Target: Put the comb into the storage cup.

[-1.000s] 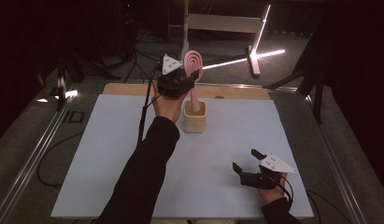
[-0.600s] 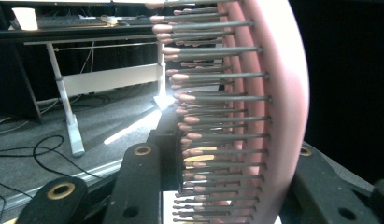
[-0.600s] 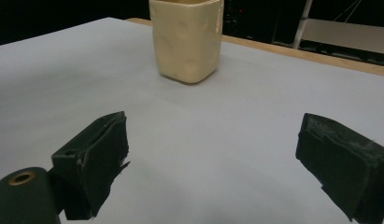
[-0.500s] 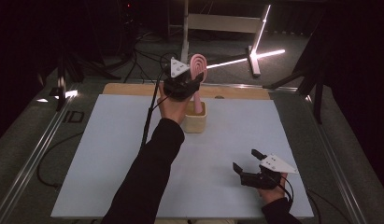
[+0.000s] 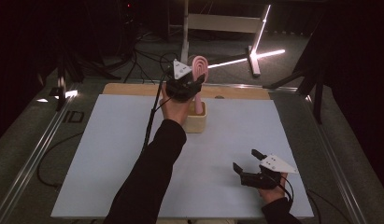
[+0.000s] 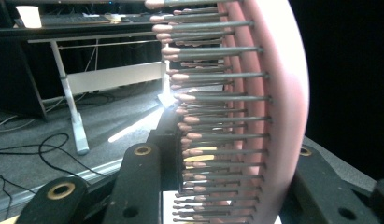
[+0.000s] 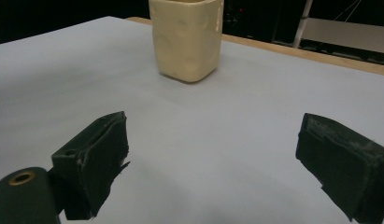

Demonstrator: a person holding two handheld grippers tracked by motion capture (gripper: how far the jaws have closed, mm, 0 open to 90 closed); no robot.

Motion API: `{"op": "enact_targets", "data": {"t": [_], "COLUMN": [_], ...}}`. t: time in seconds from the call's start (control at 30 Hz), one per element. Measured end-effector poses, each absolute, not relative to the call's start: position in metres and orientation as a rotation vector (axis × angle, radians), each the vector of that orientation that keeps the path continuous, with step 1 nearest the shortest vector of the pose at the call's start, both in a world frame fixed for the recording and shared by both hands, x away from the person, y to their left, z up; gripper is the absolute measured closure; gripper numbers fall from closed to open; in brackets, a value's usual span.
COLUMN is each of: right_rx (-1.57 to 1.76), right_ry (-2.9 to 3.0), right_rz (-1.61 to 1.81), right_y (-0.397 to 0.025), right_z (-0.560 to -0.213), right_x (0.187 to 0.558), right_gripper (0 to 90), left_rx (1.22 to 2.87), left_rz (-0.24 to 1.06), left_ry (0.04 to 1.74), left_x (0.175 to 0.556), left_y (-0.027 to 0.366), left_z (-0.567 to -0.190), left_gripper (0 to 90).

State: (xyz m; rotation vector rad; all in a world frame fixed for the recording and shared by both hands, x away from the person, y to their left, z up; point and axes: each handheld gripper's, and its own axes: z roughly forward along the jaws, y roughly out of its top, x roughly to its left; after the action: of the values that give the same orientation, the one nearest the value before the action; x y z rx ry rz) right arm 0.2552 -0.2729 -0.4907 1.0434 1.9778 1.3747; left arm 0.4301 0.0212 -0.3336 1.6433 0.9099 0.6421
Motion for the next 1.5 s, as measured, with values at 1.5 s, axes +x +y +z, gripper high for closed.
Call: {"op": "enact_targets", "data": {"t": [1.5], "right_rx": [1.047], "right_ry": [1.989], "right_rz": [1.374], "right_y": [-0.273], "right_z": [-0.492], "right_x": [0.256], "right_gripper": [9.2], "left_rx": [1.617], "left_rz": [0.565], "left_ry": [0.972], "left_x": [0.437], "left_y": [0.018], "left_z": [-0.355], "left_gripper": [64.3]}}
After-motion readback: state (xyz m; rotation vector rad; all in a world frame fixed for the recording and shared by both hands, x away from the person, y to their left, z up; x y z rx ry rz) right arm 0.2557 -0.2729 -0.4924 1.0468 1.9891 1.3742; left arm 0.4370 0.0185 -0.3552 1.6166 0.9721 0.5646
